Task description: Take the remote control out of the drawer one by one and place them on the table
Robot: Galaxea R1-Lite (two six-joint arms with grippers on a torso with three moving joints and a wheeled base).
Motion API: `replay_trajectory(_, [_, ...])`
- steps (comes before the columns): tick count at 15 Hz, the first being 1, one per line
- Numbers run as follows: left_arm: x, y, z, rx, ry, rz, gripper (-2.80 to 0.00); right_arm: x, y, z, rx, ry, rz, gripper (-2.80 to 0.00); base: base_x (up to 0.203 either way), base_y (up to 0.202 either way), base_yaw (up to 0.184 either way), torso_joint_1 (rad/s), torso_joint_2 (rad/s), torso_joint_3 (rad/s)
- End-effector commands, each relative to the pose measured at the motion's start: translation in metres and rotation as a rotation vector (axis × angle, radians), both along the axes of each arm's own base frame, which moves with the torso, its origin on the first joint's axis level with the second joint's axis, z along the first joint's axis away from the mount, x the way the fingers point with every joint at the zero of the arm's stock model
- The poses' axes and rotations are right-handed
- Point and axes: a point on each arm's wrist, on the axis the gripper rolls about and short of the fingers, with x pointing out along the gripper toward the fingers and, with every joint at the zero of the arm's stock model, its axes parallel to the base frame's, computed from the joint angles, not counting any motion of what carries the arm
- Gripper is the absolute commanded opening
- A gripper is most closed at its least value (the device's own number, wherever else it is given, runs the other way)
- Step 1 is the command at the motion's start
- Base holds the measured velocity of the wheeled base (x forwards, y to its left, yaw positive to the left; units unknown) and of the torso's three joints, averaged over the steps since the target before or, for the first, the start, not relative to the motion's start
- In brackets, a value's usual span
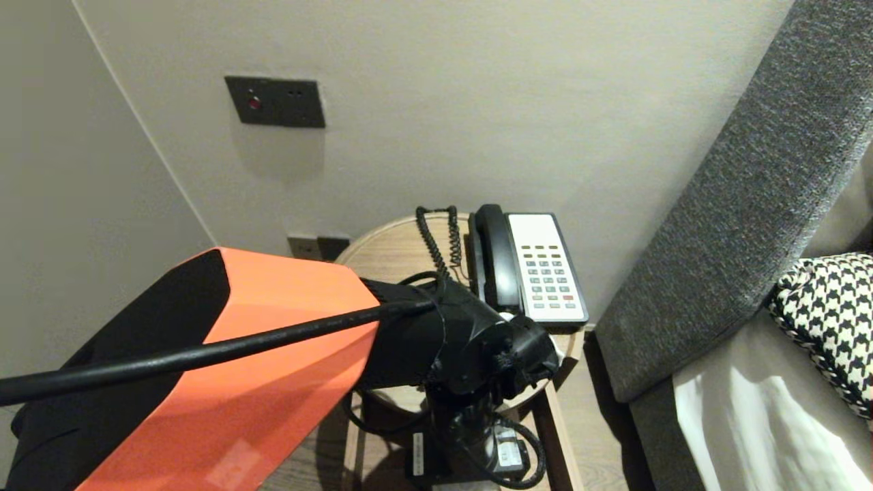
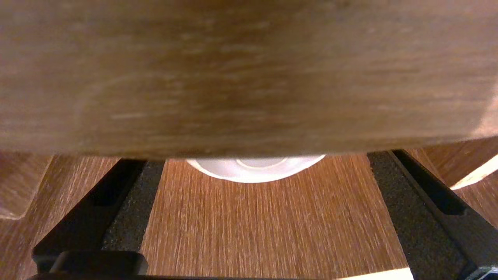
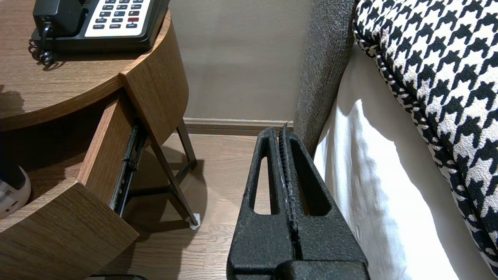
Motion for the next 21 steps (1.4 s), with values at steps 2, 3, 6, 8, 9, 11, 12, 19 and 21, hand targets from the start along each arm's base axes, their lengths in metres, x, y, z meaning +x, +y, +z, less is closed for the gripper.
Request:
replay_trajectory(2, [-0.001, -0.002, -0.001, -0.008, -0.007, 0.002, 0.0, 0.003, 0.0, -0.011, 0.0, 0.041, 0.0, -2.8, 0.0, 0.0, 0.0, 0.0, 0.0, 0.0])
replay_trajectory(3, [-0.003, -0.003, -0.003, -0.004, -0.021, -0.002, 0.0, 0.003, 0.0, -0.011, 0.0, 0.04, 0.0, -2.8, 0.0, 0.0, 0.0, 0.0, 0.0, 0.0])
replay_trajectory(6, [-0.008, -0.004, -0.011, 0.015, -0.078, -0.005, 0.0, 0.003, 0.0, -0.011, 0.0, 0.041, 0.0, -2.8, 0.0, 0.0, 0.0, 0.0, 0.0, 0.0])
replay_trajectory(8, [-0.01, -0.004, -0.012, 0.023, -0.078, -0.007, 0.0, 0.003, 0.0, -0.011, 0.0, 0.041, 0.0, -2.8, 0.0, 0.0, 0.0, 0.0, 0.0, 0.0])
replay_trajectory(9, [-0.009, -0.004, -0.013, 0.024, -0.077, -0.006, 0.0, 0.003, 0.0, -0.011, 0.0, 0.041, 0.0, -2.8, 0.0, 0.0, 0.0, 0.0, 0.0, 0.0])
replay_trajectory(11, [-0.009, -0.004, -0.014, 0.027, -0.078, -0.006, 0.0, 0.003, 0.0, -0.011, 0.0, 0.041, 0.0, -2.8, 0.0, 0.0, 0.0, 0.0, 0.0, 0.0])
replay_trajectory(12, [-0.009, -0.004, -0.015, 0.028, -0.077, -0.007, 0.0, 0.003, 0.0, -0.011, 0.0, 0.041, 0.0, -2.8, 0.0, 0.0, 0.0, 0.0, 0.0, 0.0])
replay_trajectory(19, [-0.01, -0.005, -0.015, 0.024, -0.078, -0.009, -2.8, 0.003, 0.0, -0.011, 0.0, 0.041, 0.0, -2.8, 0.0, 0.0, 0.0, 0.0, 0.0, 0.0])
replay_trajectory(21, [-0.01, -0.005, -0.016, 0.03, -0.081, -0.009, -2.8, 0.003, 0.0, -0.011, 0.0, 0.041, 0.0, -2.8, 0.0, 0.0, 0.0, 0.0, 0.0, 0.0])
